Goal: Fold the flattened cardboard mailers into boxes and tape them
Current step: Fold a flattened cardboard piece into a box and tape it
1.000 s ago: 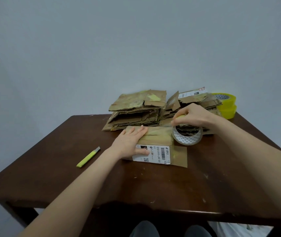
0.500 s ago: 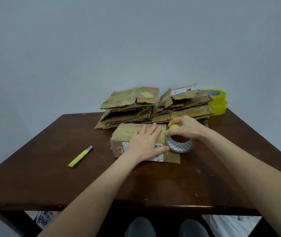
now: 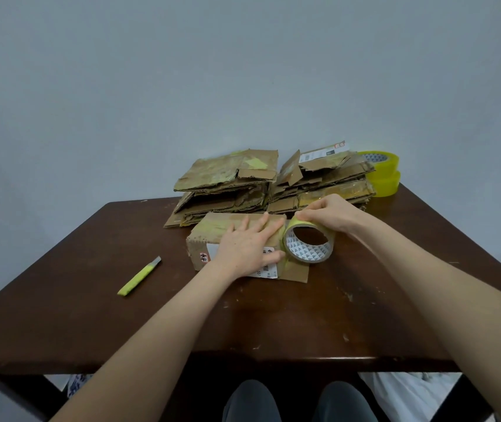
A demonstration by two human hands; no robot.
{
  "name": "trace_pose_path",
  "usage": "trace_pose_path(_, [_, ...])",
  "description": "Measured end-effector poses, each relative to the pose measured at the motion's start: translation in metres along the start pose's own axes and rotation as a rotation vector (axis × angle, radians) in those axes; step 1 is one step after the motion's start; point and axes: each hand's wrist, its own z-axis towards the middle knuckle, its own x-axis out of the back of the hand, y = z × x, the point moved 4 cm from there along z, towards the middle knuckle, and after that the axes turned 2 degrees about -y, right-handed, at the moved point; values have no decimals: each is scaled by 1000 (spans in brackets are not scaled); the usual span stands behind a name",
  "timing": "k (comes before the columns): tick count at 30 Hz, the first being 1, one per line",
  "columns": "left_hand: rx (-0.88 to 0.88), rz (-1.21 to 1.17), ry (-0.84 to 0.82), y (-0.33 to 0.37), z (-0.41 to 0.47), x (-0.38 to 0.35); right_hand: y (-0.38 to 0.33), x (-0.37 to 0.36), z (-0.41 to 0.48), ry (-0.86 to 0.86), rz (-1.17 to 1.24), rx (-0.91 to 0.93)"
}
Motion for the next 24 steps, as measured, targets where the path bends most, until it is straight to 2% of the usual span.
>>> trace_pose_path(3, [-6,-1,0,0,0,0,-3,1,-1,11,-13,-1])
trace_pose_path(6, [-6,-9,2,-8,-2,0,9,2,-3,19,-143,-6])
trace_pose_path(11, [0,-14,2,-16,1,-3,19,0,-5,70,-137,-41])
trace_pose_path(14, [22,-7,55,-20,4,-6,13,-8,-3,109,-187,-44])
trace_pose_path(18, [47,-3,214,-27,-5,-8,1,-25,1,157,-193,-34])
trace_pose_path(21, [58,-130,416,-33,-29,-2,-12,-40,3,177,-216,-41])
trace_pose_path(24, [265,-207,620,-64,-58,2,-18,-48,3,192,-261,-69])
